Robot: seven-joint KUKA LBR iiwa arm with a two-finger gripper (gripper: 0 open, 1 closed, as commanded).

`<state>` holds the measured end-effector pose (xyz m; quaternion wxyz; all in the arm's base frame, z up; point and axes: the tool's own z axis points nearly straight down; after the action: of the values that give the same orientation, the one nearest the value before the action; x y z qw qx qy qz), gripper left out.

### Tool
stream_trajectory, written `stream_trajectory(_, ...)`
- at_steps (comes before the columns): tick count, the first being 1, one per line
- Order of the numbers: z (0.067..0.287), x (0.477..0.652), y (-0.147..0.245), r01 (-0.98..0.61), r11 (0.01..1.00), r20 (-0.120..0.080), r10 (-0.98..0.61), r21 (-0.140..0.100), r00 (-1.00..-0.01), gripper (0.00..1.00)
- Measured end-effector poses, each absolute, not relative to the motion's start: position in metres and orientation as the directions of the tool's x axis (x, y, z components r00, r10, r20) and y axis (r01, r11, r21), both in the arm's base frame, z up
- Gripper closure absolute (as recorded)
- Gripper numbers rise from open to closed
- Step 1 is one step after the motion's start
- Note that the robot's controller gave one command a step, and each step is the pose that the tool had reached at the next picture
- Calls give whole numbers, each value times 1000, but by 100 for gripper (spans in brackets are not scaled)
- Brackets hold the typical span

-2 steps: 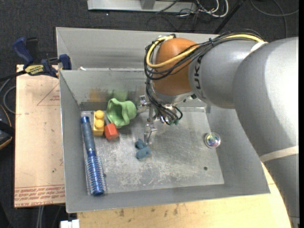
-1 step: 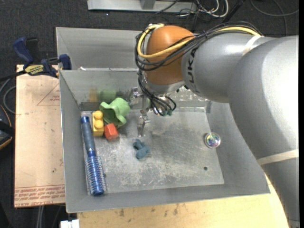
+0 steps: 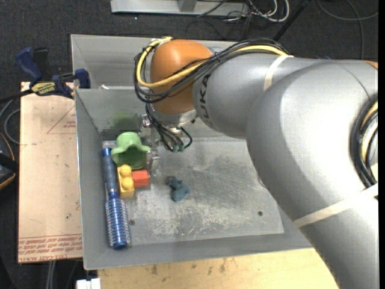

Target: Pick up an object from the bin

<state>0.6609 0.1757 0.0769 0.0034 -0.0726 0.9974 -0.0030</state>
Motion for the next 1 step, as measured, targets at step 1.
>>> stream_trajectory(1,77,629,216,-250,968,-18,-250,-6,-968,0)
